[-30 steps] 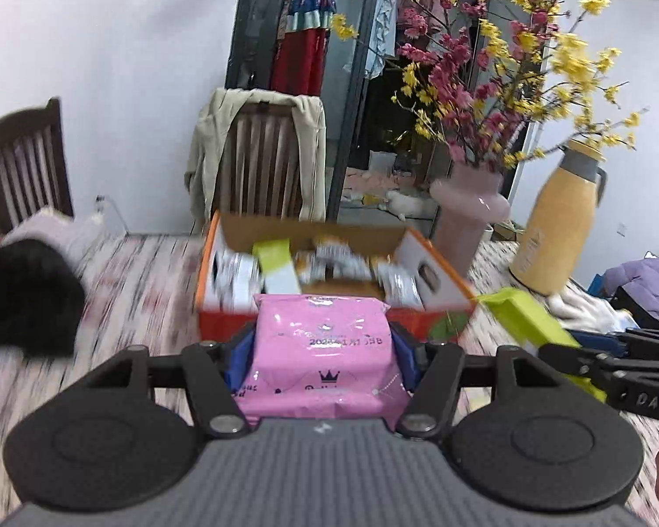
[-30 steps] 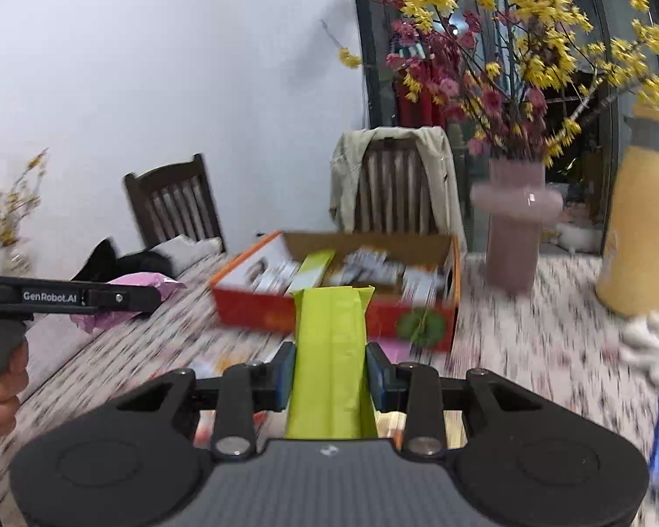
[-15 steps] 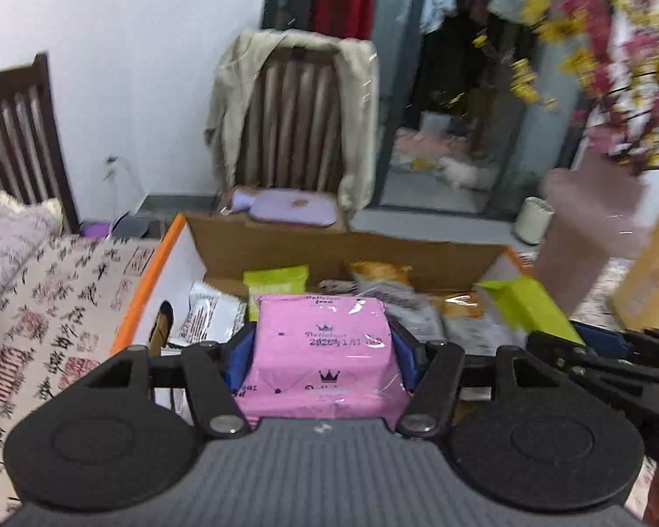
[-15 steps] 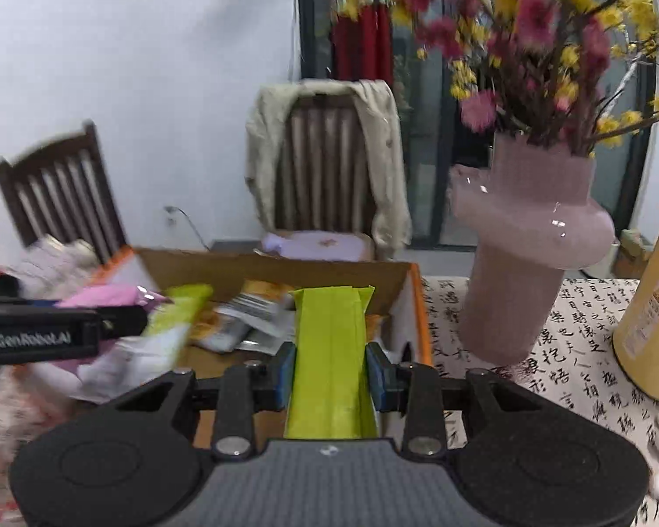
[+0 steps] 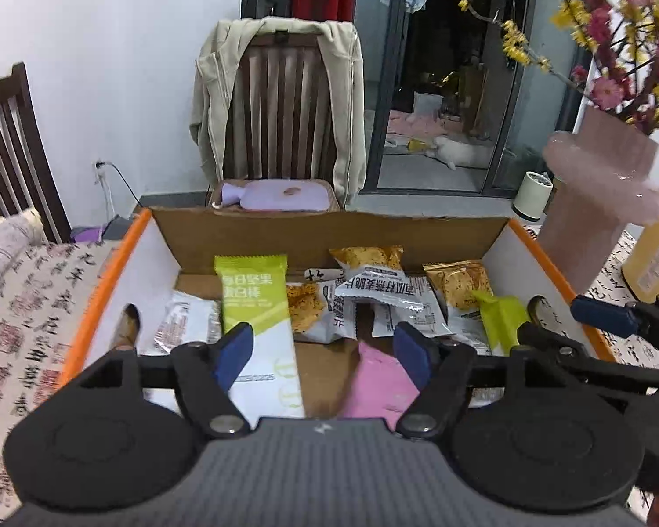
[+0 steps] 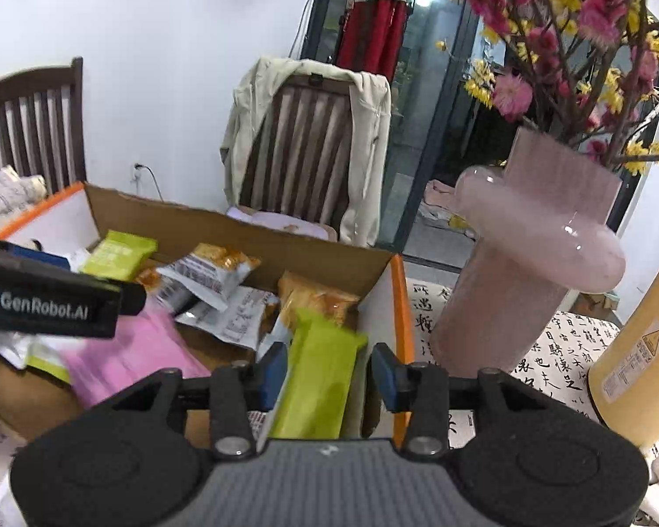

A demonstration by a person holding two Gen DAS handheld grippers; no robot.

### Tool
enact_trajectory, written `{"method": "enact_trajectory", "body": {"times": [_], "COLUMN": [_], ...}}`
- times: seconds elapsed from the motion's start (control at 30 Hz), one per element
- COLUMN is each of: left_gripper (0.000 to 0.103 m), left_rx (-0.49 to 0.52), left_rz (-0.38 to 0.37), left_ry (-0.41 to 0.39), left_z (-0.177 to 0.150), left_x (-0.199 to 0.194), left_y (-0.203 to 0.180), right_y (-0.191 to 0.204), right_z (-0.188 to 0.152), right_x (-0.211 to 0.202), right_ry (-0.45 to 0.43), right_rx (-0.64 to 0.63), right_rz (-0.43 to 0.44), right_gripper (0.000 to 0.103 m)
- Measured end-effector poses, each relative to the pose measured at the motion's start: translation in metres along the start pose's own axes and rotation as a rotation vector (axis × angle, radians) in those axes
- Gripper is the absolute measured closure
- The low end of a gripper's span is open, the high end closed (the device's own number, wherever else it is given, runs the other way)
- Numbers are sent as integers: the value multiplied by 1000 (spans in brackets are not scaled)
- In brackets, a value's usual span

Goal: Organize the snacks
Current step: 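Withdraw both tools from the box back toward the table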

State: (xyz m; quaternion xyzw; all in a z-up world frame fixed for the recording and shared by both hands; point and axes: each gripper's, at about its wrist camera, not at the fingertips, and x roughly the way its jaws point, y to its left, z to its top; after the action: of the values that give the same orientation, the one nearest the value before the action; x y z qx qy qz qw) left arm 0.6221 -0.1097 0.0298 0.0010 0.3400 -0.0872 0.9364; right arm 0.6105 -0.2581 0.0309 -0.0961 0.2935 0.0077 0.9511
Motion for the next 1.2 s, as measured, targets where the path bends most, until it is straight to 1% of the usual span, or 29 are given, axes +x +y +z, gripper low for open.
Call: {"method": "enact_trajectory", "body": {"times": [0.03, 0.13, 0.2, 0.27, 0.33, 0.37, 0.47, 0.57, 0.7, 0.73, 0.9, 1.0, 1.13, 1.2], "left_gripper": [29, 25, 19, 16, 10, 7, 2, 1, 0, 0, 0, 0, 0, 0], "left_rx": [5, 23, 36, 48, 52, 59, 99, 125, 139, 138, 137, 137, 78, 67], "left_rz": [-4, -21, -40, -61, -95, -96, -78, -49, -21, -14, 18, 42, 34, 39], "left_ry": [-7, -36, -63, -80, -117, -131, -181, -217, -265, -273, -291, -286, -250, -236], "left_z": [0, 0, -3, -12, -28, -38, -66, -96, -134, -145, -191, -219, -250, -268], "left_x": [-8, -35, -60, -87, -118, -135, -177, -212, -253, -263, -303, -321, -339, -346], "left_y": [1, 6, 10, 13, 16, 17, 16, 13, 13, 13, 15, 15, 19, 20], "right_y": [0, -1, -4, -7, -10, -12, -13, -12, -4, -3, 10, 16, 25, 27], "right_z": [1, 3, 4, 2, -1, -5, -16, -31, -58, -65, -113, -143, -183, -205], "right_x": [-6, -32, -52, -71, -94, -108, -144, -178, -225, -235, -284, -303, -322, -333], "right_ry": [-4, -28, -39, -48, -60, -76, -104, -121, -141, -144, -158, -145, -116, -105], "right_rx": [-1, -13, 0, 11, 13, 19, 28, 34, 36, 35, 52, 94, 135, 155], "right_rz": [4, 13, 32, 56, 92, 110, 119, 136, 162, 169, 204, 216, 211, 199], "right_gripper": [54, 48, 43, 36, 27, 24, 22, 19, 17, 14, 10, 10, 10, 10]}}
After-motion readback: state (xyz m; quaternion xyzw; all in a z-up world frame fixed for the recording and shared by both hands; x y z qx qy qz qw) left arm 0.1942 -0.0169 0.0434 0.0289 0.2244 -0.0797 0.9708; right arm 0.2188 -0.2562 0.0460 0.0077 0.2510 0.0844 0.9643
